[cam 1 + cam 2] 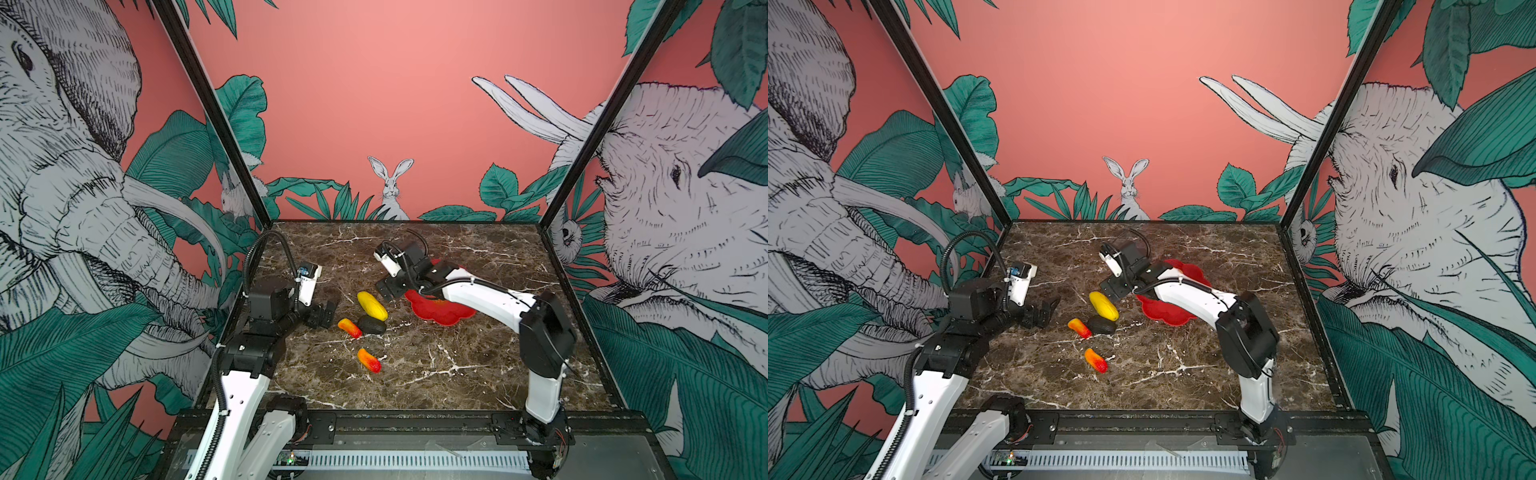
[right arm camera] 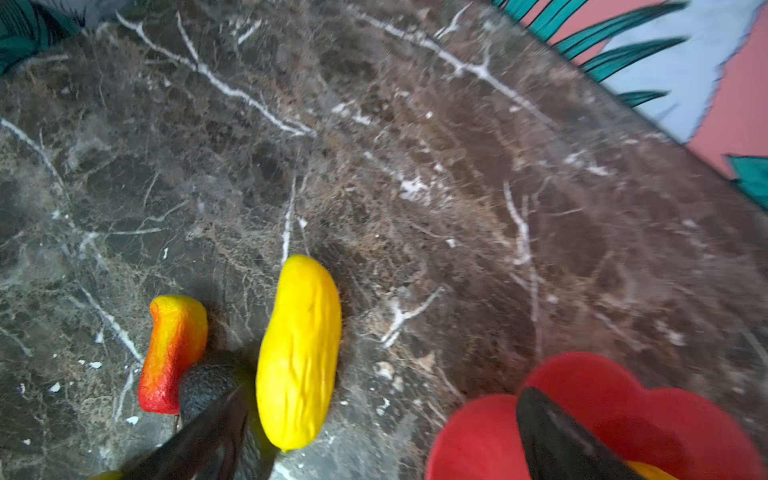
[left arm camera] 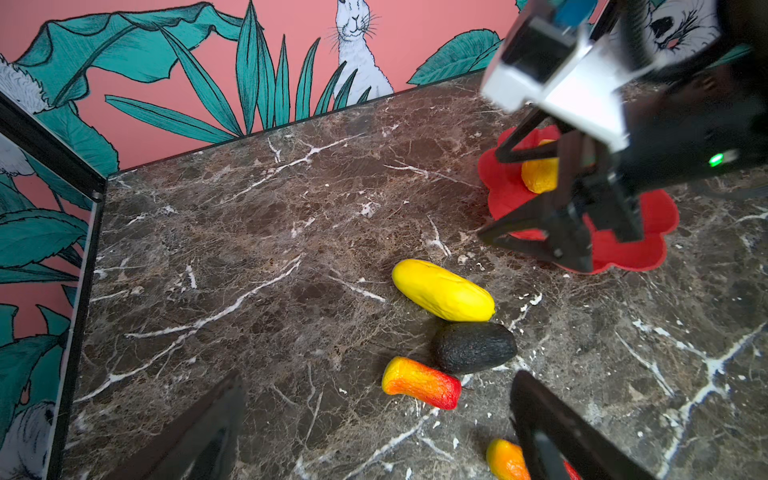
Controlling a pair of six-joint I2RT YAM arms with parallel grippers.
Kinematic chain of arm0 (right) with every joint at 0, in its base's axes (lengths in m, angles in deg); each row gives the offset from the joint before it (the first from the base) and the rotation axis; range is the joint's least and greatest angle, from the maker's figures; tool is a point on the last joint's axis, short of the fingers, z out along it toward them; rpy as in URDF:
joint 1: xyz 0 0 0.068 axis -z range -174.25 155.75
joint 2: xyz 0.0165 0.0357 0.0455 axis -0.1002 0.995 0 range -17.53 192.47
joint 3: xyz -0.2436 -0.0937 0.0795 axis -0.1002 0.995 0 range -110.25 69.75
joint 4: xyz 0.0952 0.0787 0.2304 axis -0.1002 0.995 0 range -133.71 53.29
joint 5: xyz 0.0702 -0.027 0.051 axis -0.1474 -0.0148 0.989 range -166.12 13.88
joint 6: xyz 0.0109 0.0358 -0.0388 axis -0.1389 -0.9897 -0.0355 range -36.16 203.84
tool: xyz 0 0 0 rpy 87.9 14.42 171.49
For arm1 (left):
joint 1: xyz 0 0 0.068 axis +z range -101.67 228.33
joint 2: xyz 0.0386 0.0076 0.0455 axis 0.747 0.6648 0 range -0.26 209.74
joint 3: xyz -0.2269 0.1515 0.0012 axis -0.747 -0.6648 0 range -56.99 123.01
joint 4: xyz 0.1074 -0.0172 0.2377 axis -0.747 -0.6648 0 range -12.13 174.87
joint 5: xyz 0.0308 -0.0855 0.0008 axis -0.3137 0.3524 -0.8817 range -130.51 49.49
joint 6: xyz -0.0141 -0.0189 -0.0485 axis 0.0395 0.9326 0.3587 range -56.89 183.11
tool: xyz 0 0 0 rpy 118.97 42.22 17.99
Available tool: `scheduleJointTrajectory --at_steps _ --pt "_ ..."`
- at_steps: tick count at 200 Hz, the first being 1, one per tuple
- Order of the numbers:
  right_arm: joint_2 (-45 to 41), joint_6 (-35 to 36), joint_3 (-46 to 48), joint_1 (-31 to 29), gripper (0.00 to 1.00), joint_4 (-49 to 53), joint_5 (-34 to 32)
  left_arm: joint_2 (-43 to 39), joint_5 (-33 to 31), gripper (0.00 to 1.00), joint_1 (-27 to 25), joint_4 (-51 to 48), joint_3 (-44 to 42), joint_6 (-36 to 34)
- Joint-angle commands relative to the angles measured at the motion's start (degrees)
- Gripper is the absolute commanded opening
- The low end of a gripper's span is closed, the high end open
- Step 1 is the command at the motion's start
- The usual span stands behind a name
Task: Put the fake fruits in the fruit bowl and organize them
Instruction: 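Move the right gripper to the long yellow mango and grasp it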
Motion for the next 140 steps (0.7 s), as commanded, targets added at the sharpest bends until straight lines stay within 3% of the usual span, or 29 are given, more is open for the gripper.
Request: scheduleJointTrajectory --at_steps 1,44,140 --pt "4.3 -3.4 -4.5 -1.1 0.99 -1.4 2.7 -0.9 0.4 1.0 0.0 -0.5 -0.6 0.1" --pt "12.2 -6.2 -10.7 -2.0 0.98 1.5 4.5 -1.2 0.0 1.0 0.0 -0.6 -0.7 0.1" --pt "16.9 -9.8 -9.8 -2.3 0.77 0.5 7.4 -1.0 -0.3 1.0 0.0 -0.6 -0.8 0.1"
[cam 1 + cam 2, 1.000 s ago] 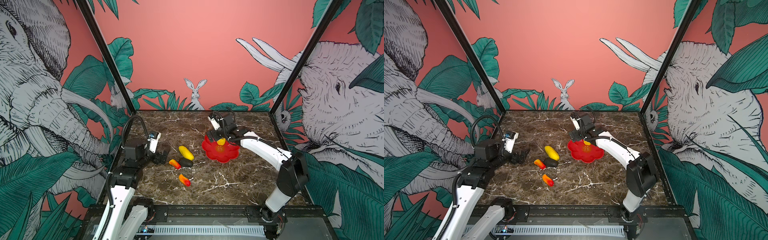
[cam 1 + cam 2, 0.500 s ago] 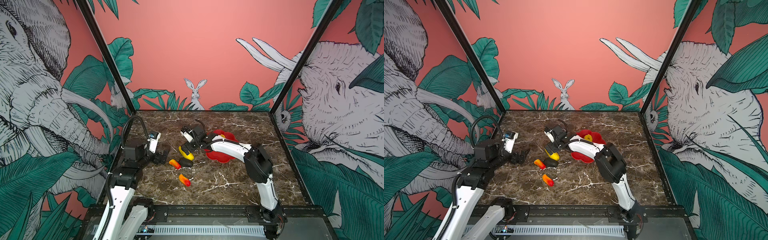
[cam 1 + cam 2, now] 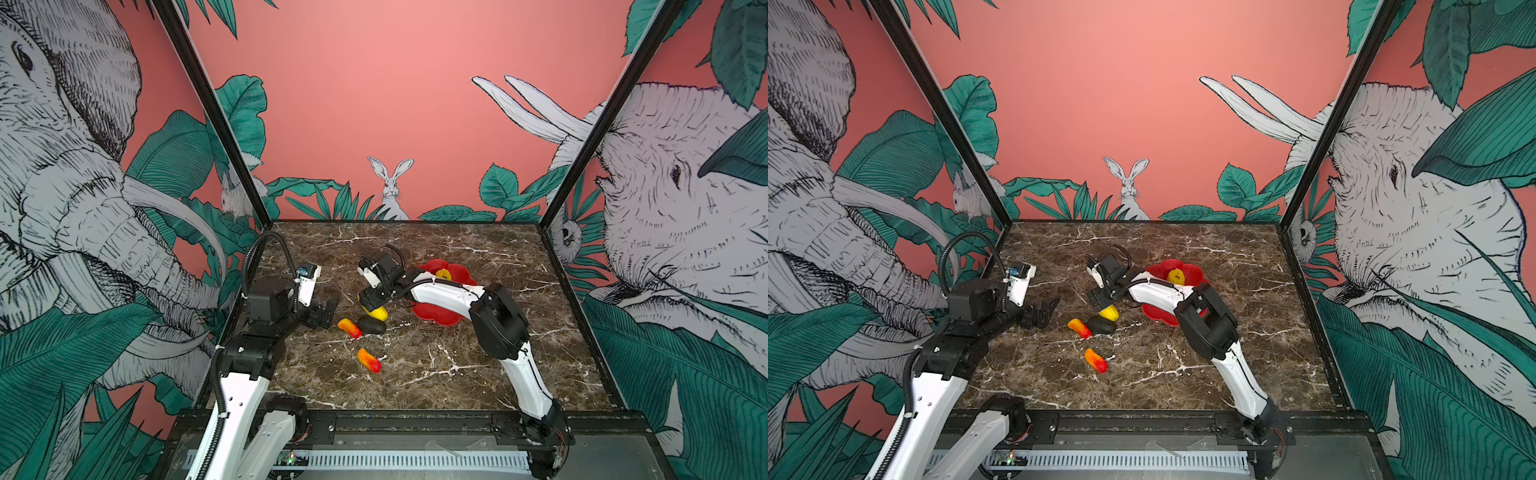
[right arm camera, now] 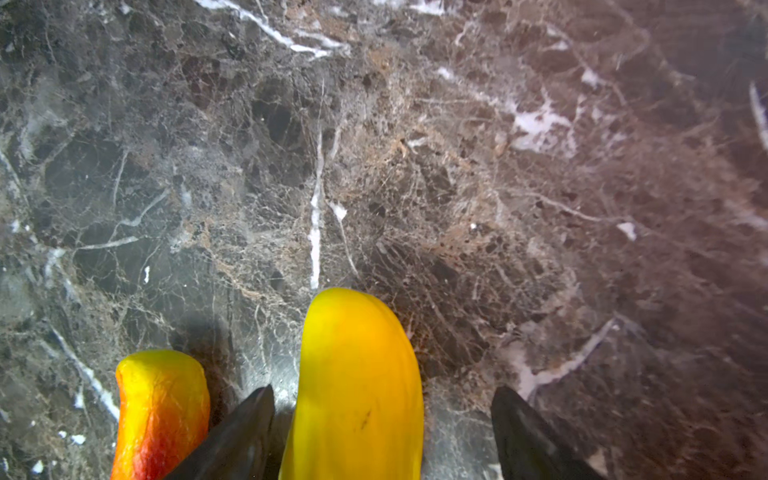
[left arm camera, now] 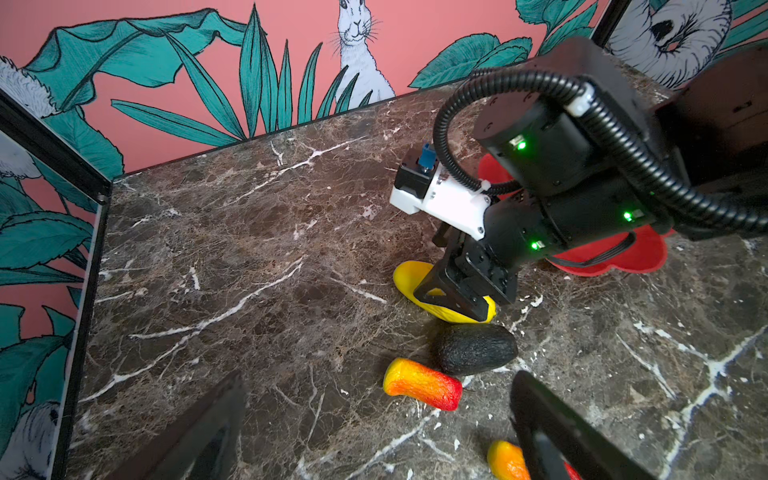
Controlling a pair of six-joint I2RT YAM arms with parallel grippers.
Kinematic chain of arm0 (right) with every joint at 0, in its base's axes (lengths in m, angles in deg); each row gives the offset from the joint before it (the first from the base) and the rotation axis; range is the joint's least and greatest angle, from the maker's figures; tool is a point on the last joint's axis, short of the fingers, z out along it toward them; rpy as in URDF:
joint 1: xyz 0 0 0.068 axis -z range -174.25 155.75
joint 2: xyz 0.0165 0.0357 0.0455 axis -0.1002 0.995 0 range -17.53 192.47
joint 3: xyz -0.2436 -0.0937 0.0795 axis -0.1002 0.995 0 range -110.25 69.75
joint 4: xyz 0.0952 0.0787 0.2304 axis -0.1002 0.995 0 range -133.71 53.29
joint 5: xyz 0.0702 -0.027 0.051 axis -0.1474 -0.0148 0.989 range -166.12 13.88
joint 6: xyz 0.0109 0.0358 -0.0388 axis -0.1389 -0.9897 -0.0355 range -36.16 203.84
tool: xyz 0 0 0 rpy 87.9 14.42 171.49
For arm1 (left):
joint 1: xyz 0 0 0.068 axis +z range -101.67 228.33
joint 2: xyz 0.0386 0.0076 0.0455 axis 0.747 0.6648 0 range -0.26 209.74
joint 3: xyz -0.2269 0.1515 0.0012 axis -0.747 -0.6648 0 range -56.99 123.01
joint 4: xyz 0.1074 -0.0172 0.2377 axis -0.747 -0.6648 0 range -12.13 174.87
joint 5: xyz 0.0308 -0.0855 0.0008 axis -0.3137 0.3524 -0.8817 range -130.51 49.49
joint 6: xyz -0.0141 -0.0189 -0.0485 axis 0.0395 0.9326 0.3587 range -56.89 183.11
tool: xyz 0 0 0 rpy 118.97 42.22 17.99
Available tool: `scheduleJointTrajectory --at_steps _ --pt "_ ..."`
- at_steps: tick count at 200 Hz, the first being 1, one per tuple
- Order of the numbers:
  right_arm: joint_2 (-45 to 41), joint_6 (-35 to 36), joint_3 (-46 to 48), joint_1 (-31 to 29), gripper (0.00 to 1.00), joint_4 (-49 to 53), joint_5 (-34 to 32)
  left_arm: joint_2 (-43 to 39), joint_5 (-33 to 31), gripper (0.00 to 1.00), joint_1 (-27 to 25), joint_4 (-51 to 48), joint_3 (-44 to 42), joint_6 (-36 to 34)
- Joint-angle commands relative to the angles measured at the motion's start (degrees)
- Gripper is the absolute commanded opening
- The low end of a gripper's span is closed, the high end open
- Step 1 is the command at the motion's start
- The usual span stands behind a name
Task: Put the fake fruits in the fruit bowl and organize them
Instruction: 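Move the right gripper to the long yellow mango and grasp it, then lift the yellow mango into the red bowl beside the apple and release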
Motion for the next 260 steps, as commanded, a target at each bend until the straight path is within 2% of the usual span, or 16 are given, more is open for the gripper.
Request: scheduleJointTrajectory --at_steps 1,55,94,119,173,205,260 --pt "1.2 -1.5 0.4 -0.4 0.77 -0.7 1.4 -0.5 -0.1 1.0 -0.1 -0.7 -0.8 0.1" --pt "1.4 -2.2 1.8 -0.4 0.59 -1.3 2.6 -0.4 -0.2 1.0 -0.1 -0.6 -0.8 0.1" --pt "0.1 -1.4 2.5 -0.4 0.4 -1.0 3.0 -0.5 -0.2 1.0 0.0 -0.6 -0.8 0.1" --pt "-2.6 1.0 2.4 -0.2 0.31 1.1 1.9 -0.6 -0.3 1.0 0.0 -0.7 -0.8 0.1" --pt "-20.0 5.5 10.5 5.6 0.28 2.9 0.5 -0.7 -0.2 1.0 -0.1 -0.8 -0.8 0.1" --pt "-29.7 8.1 17.4 10.6 0.27 5.8 -3.6 -1.1 -0.4 1.0 0.0 -0.8 -0.9 0.2" --pt "-41.6 7.0 30.9 20.2 0.27 7.2 -7.9 -0.5 0.0 1.0 0.0 -0.7 -0.7 0.2"
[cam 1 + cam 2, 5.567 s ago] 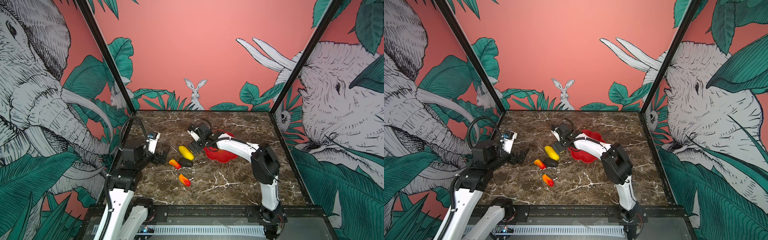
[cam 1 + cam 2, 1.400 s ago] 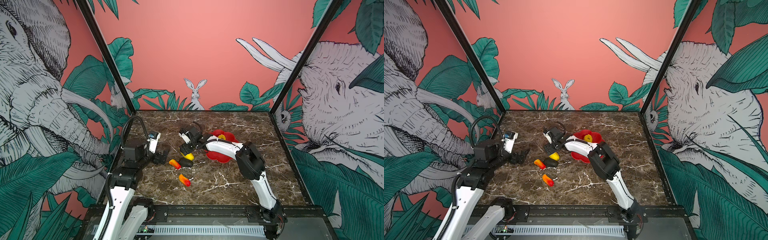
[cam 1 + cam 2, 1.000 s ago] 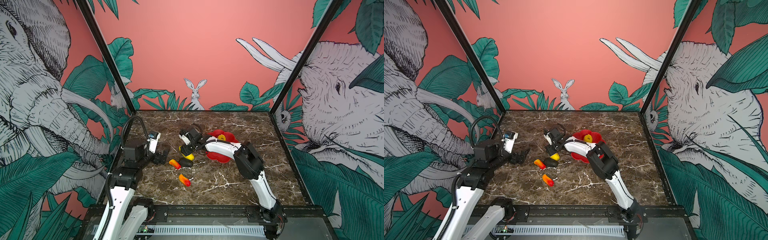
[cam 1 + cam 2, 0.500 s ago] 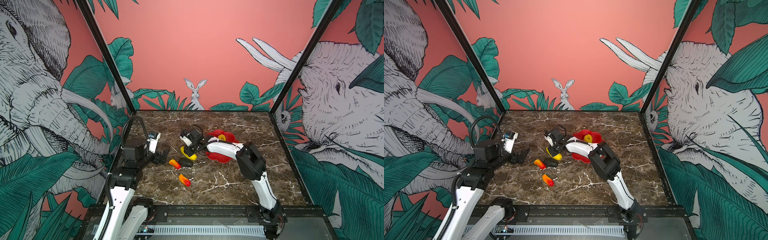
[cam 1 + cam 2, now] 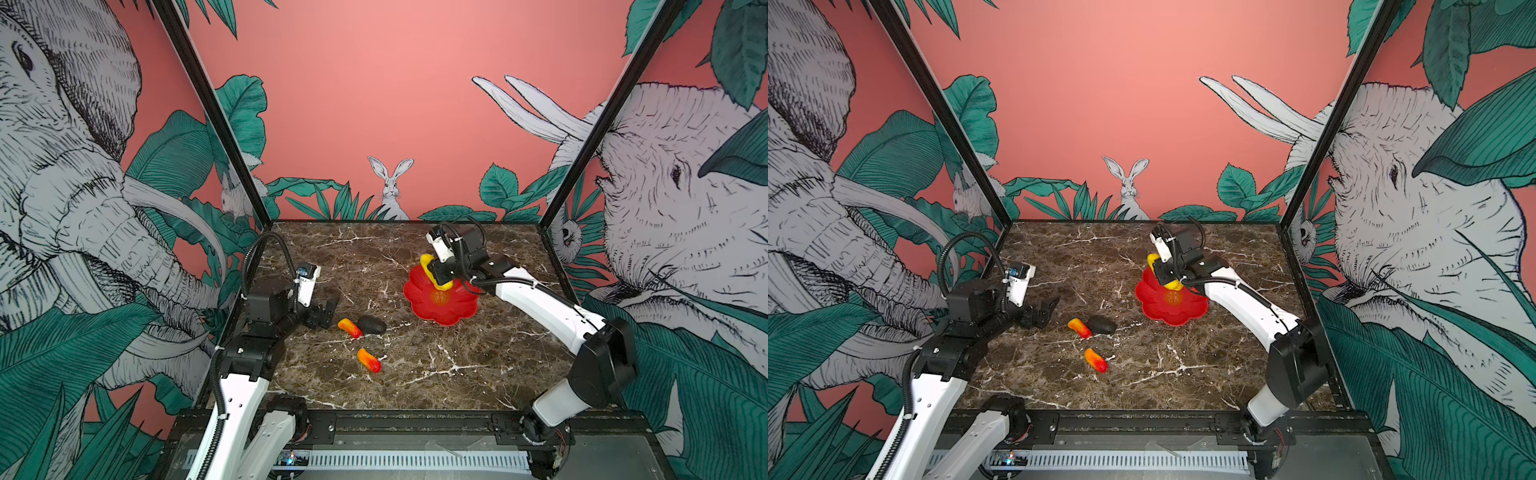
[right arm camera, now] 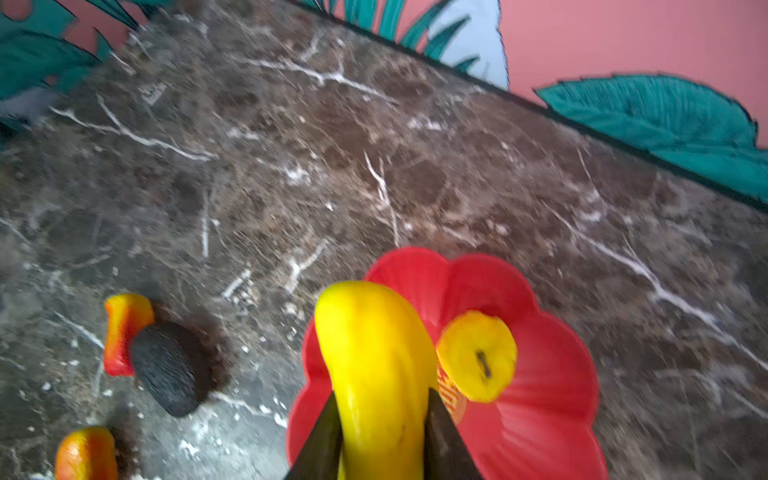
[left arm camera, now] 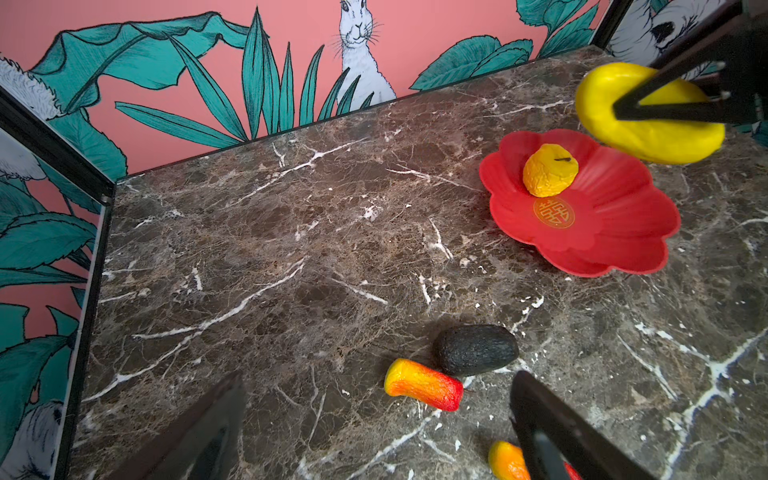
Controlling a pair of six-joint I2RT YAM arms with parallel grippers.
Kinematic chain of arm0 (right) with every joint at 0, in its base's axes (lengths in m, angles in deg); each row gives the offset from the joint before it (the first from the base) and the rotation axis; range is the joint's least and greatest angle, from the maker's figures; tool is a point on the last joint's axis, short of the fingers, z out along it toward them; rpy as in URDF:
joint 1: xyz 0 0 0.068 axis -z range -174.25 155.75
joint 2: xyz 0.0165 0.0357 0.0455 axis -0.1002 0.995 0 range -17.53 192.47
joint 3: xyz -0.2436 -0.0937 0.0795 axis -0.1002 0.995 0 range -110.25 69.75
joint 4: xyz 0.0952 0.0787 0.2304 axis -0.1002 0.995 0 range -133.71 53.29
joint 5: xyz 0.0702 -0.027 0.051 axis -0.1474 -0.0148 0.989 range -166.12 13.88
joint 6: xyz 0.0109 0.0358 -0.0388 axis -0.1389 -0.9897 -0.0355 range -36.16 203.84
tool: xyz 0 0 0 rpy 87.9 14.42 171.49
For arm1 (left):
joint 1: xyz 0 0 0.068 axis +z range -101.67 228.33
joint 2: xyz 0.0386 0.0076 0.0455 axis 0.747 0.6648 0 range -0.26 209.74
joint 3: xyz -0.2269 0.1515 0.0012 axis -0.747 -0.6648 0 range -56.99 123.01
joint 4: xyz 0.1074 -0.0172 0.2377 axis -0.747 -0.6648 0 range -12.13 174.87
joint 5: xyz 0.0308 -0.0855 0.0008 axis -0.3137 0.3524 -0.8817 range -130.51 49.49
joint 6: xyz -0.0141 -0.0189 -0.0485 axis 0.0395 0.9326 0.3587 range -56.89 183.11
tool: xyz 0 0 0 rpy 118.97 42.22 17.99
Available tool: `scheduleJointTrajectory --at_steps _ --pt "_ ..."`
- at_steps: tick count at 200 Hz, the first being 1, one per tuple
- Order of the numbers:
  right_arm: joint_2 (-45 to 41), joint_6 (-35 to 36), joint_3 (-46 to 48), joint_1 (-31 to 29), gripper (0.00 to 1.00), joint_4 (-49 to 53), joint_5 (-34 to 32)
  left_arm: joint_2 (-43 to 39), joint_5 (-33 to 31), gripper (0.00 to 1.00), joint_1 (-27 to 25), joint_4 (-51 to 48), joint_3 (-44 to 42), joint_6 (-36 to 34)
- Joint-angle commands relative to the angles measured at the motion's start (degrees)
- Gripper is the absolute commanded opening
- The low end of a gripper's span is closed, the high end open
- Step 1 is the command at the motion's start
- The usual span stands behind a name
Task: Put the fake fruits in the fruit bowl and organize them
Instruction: 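Lift the yellow mango into the red bowl beside the apple and release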
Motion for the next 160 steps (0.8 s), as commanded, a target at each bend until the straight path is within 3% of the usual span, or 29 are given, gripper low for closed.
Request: scheduleJointTrajectory --at_steps 1,48,160 --pt "-2.4 0.1 4.6 2.5 0.27 2.4 -3.1 -0.1 0.3 1.0 0.0 -0.7 -0.7 0.2" --pt "-2.3 -1.6 8.9 6.5 0.25 2.8 -3.7 0.3 0.5 1.0 0.0 -0.6 -0.6 0.2" --pt "5.5 -4.3 7.2 9.8 0.24 0.8 -4.2 -0.3 0.5 1.0 0.0 -0.7 -0.8 0.2"
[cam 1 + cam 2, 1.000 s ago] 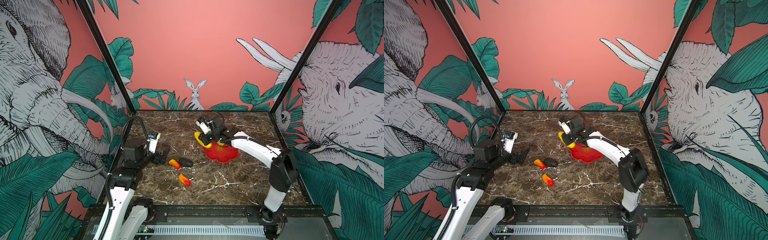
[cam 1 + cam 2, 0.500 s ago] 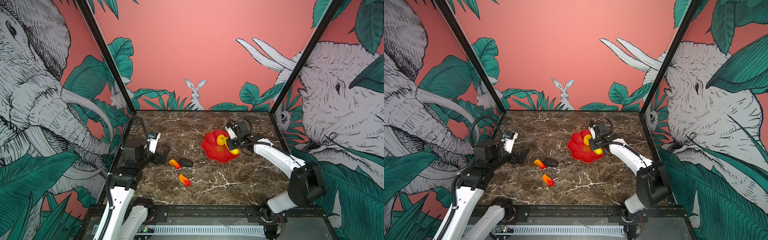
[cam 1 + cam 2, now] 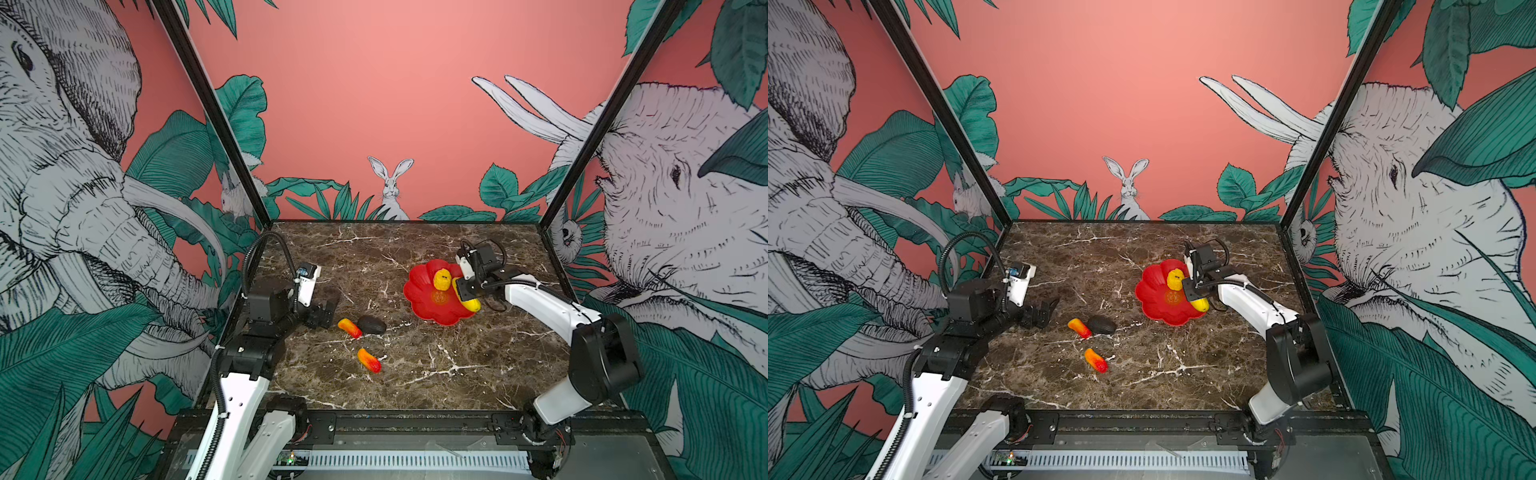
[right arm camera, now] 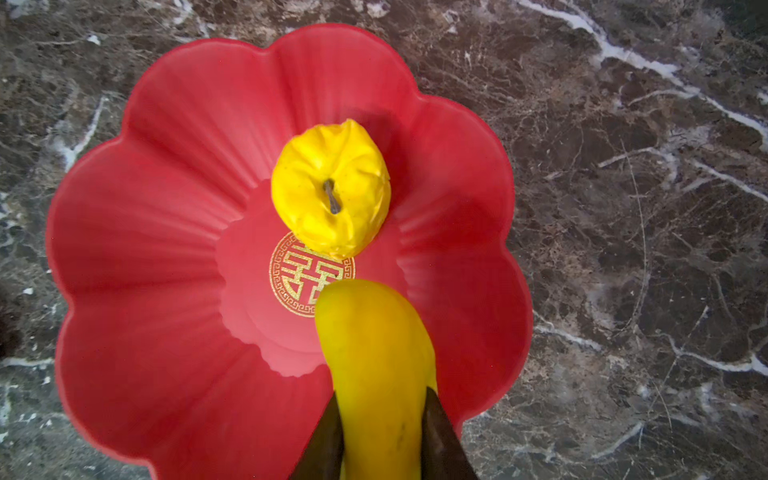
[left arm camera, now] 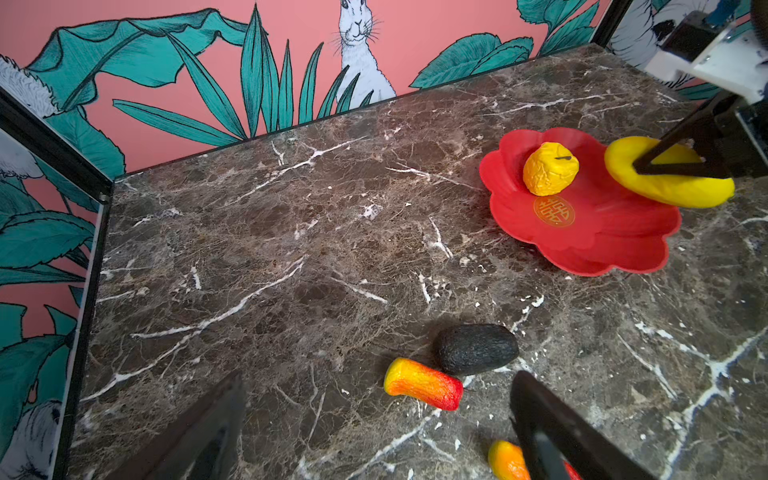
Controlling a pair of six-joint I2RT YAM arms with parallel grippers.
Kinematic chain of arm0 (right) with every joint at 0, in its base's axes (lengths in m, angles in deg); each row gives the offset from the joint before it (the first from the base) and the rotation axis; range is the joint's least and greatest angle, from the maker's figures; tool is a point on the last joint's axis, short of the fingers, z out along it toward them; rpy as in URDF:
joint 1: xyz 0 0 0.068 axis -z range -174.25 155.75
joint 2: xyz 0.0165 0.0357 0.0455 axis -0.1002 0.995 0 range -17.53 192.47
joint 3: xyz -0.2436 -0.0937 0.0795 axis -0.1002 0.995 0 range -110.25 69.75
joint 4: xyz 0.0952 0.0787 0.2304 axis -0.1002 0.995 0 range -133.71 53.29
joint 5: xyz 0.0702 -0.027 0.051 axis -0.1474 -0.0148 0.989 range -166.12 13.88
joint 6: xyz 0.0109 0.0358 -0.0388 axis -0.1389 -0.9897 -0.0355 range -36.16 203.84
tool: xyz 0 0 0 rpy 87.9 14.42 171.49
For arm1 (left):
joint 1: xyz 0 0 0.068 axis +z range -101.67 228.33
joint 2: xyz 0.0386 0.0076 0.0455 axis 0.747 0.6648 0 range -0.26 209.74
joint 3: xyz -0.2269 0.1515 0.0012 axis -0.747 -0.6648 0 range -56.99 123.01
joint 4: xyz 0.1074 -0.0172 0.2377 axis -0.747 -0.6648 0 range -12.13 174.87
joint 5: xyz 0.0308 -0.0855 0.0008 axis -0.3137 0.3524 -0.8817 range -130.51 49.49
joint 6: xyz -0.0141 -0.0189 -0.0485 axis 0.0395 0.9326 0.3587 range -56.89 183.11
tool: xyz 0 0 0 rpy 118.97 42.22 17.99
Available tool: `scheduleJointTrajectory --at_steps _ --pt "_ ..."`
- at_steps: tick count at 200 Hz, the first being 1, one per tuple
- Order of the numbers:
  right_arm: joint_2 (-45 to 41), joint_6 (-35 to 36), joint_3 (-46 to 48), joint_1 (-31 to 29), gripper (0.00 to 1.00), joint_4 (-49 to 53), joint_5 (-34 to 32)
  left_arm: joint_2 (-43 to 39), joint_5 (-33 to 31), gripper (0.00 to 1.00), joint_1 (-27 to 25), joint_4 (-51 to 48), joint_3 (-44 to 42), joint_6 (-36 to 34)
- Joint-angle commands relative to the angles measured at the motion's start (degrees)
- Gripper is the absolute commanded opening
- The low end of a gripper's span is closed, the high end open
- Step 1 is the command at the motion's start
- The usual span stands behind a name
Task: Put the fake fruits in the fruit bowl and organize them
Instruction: 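Lift the yellow mango into the red bowl beside the apple and release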
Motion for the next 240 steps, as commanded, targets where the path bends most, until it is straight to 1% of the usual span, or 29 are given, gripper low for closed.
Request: scheduleJointTrajectory --at_steps 1,117,178,240 --pt "2.5 -1.1 -1.9 0.7 0.24 -1.6 -0.3 -0.6 0.4 1.0 0.0 -0.6 -0.8 0.2" --pt "9.8 -3.1 -4.8 1.9 0.24 -5.6 1.8 -0.3 0.3 0.99 -0.1 -0.8 -0.8 0.3" --pt "12.1 -3.4 -6.3 1.9 0.24 -5.8 2.5 -0.3 0.2 1.0 0.0 -0.9 -0.7 0.2" --pt "13.3 -4.0 -5.6 1.8 0.26 -5.9 2.5 -0.4 0.3 1.0 0.0 -0.9 -0.7 0.2"
